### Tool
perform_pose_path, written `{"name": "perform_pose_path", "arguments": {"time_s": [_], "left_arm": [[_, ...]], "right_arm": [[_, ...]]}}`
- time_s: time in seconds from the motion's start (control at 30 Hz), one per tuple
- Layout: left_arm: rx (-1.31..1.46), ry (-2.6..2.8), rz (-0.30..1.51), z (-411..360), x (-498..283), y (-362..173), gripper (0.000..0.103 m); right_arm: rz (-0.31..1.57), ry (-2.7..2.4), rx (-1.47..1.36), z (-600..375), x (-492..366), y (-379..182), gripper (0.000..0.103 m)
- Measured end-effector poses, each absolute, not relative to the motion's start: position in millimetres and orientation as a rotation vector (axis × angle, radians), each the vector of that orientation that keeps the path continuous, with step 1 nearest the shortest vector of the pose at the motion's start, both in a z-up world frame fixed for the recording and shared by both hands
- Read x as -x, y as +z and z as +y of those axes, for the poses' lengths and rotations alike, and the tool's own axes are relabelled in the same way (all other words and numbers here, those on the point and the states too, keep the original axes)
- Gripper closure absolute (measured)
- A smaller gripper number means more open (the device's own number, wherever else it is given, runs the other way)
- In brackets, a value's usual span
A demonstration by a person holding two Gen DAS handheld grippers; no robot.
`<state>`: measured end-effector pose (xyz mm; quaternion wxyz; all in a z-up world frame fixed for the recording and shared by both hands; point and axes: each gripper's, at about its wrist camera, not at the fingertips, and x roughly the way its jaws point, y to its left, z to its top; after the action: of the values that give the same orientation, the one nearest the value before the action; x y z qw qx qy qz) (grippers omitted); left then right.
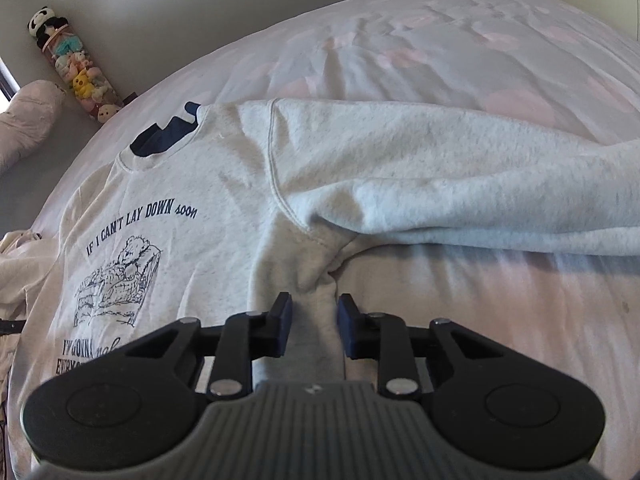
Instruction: Fold clothes
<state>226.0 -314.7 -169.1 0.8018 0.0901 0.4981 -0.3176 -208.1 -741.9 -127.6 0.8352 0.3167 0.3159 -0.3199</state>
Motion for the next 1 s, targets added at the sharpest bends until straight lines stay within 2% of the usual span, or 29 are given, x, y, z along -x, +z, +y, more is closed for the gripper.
{"name": "perform_pose_path", "arguments": {"time_s": [0.17,0.23,0.3,0.47,0.57,0.63,0.77,0.87,1.0], "left_arm": [[-0.195,-0.680,1.068,-317,-223,-170,0.101],[-0.198,-0.680,1.068,-318,-222,-171,0.101],[-0.199,-0.678,1.068,-319,-221,-172,0.101],[-0.200,-0.675,1.067,-319,-220,-173,0.101],[-0.196,-0.674,1.069,-319,-220,-174,0.101],[-0.195,-0.673,1.067,-319,-220,-174,0.101],[-0.197,-0.680,1.061,-318,-221,-172,0.101],[-0.186,-0.699,1.043,-318,-221,-169,0.097],[-0.226,-0.675,1.056,-324,-221,-180,0.092]], "right_arm": [[0.741,-0.686,-0.531,-726,190,-131,0.074],[0.765,-0.696,-0.472,-722,186,-132,0.081],[0.789,-0.704,-0.413,-718,182,-134,0.094],[0.750,-0.802,-0.366,-725,197,-125,0.098],[0.725,-0.830,-0.499,-743,214,-131,0.098],[0.728,-0.820,-0.490,-741,212,-130,0.098],[0.657,-0.821,-0.584,-745,218,-120,0.089],[0.634,-0.826,-0.588,-744,221,-112,0.088],[0.697,-0.815,-0.590,-739,218,-121,0.087]]}}
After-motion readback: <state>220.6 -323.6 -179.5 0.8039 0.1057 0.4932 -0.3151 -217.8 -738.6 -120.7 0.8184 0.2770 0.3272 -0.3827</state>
